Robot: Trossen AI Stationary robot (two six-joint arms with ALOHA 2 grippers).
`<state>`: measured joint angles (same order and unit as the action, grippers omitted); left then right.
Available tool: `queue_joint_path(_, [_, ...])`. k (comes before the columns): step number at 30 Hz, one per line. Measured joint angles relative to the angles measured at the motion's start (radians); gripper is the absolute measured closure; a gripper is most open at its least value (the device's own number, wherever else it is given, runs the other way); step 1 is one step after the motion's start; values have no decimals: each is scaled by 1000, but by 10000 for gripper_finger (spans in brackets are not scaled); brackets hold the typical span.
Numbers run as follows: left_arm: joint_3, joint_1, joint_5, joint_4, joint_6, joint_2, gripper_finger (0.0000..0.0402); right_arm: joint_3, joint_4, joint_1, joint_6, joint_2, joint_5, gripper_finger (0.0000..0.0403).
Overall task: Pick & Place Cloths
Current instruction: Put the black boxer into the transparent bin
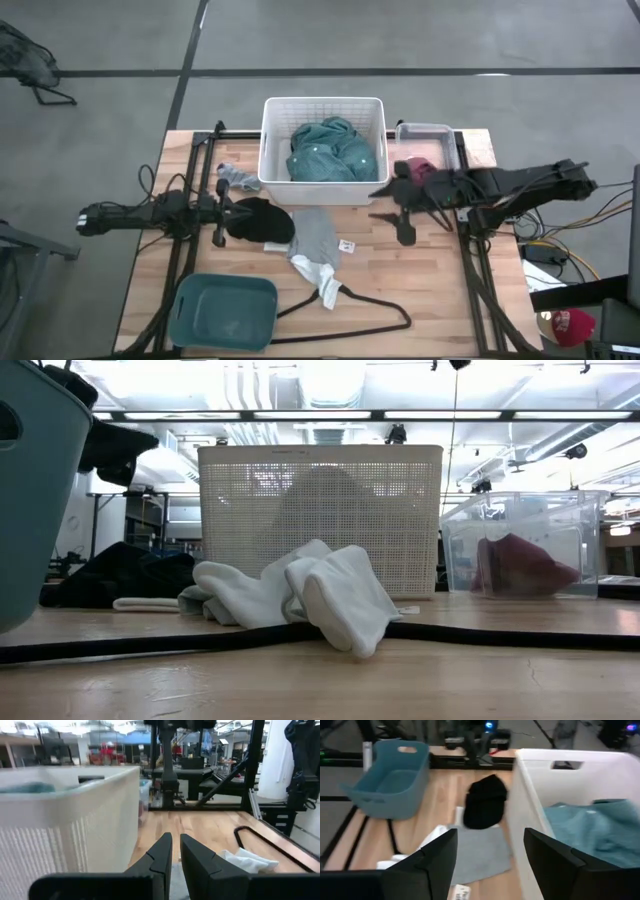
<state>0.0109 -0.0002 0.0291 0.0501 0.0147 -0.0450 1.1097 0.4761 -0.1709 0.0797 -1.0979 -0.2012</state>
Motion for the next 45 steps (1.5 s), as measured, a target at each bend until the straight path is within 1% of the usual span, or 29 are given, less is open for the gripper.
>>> queue_joint_path(1, [0,0,-2,39,-18,-2,358,-35,-30,-14,5,9,0,183])
queue_joint_path(2, [0,-1,-14,70,-69,-1,358,-66,-58,-29,14,19,0,185])
queue_joint_path(4, [0,-2,-24,125,-208,-1,358,-120,-109,-62,33,32,0,188])
queue_joint_path(6, [0,-2,-4,195,-315,-4,358,-164,-143,-96,54,42,0,192])
queue_joint_path(7, [0,-2,9,226,-346,-5,358,-183,-158,-114,62,45,0,193])
queue_joint_path(9, [0,-2,12,260,-361,-4,358,-210,-183,-147,71,47,1,196])
queue_joint_path(13, [0,-2,18,287,-466,-10,358,-255,-251,-198,49,50,0,204])
queue_joint_path(17, [0,-3,53,289,-570,-25,358,-276,-309,-244,-20,50,-7,216])
queue_joint_path(19, [0,-3,94,289,-645,-41,358,-277,-316,-252,-31,51,-6,224])
queue_joint_path(20, [1,-3,134,288,-665,-48,358,-279,-315,-252,-33,51,-7,228])
queue_joint_path(22, [14,-2,222,288,-630,-70,356,-282,-315,-251,-34,51,-8,237])
queue_joint_path(24, [33,-2,276,288,-571,-97,349,-287,-312,-250,-47,51,-11,246])
queue_joint_path(26, [58,-2,307,266,-534,-134,336,-299,-314,-251,-68,51,-11,256])
queue_joint_path(28, [94,-2,337,201,-519,-175,318,-317,-312,-251,-91,51,-8,266])
queue_joint_path(30, [146,-2,360,100,-510,-224,296,-340,-323,-250,-122,51,-9,275])
queue_joint_path(34, [268,-2,404,-192,-517,-340,248,-399,-410,-248,-189,51,-11,296])
queue_joint_path(37, [360,-3,403,-395,-564,-420,220,-431,-463,-241,-246,60,-26,317])
queue_joint_path(41, [462,-3,390,-643,-644,-504,204,-446,-464,-210,-298,100,-89,349])
queue_joint_path(43, [493,-3,389,-746,-699,-546,202,-453,-463,-187,-322,125,-98,362])
queue_joint_path(45, [517,-3,389,-816,-754,-586,202,-454,-462,-159,-357,151,-99,374])
